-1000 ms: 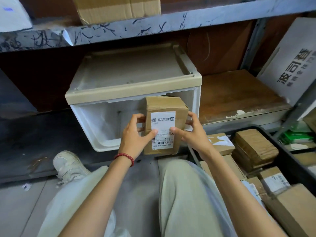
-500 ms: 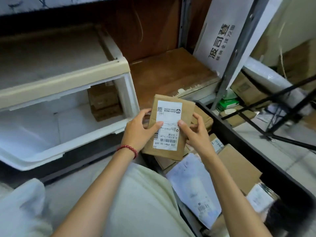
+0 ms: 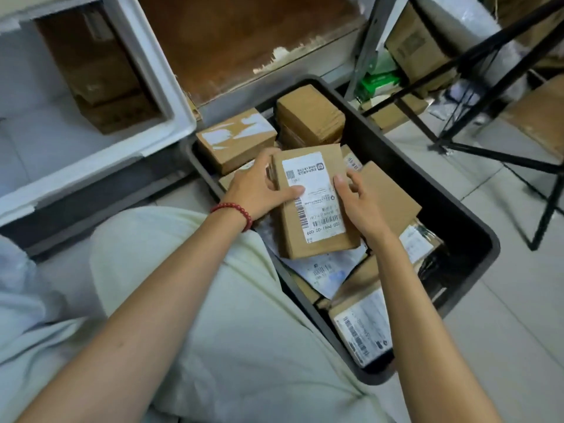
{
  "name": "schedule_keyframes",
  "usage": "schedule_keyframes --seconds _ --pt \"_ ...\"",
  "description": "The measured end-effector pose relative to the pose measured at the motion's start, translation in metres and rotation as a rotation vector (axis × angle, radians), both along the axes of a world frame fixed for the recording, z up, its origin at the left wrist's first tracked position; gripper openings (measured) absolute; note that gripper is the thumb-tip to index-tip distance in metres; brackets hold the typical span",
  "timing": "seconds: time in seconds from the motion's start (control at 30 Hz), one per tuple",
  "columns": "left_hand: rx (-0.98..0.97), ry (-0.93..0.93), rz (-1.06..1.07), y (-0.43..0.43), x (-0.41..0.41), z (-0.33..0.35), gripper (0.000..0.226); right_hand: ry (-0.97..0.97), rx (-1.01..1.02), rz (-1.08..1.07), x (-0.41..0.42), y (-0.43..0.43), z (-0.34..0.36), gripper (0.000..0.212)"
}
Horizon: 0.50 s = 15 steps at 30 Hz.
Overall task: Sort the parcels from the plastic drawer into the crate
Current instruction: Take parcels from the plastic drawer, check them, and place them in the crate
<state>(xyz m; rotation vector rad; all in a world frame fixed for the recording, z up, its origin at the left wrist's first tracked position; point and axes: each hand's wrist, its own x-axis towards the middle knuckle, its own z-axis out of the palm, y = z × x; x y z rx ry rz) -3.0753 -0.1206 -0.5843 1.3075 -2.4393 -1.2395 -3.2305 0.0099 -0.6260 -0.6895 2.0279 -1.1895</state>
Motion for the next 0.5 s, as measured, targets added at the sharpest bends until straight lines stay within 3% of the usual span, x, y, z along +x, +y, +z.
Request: schedule_keyframes --seconds 0.2,0.37,0.5 --pt "-0.081 -0.296 -0.221 0.001 -0.008 -0.014 0.044 0.093 0.061 0.000 0.019 0.016 -0.021 0.028" --pt "-0.245 -0.614 -0.330 -0.010 -0.010 -0.024 0.050 0.145 0.169 0.104 0.026 0.013 -0.031 0.053" --pt "-0.322 -0.520 -0.319 -0.016 -0.009 -0.023 0.055 0.206 0.164 0.183 0.032 0.002 -0.029 0.039"
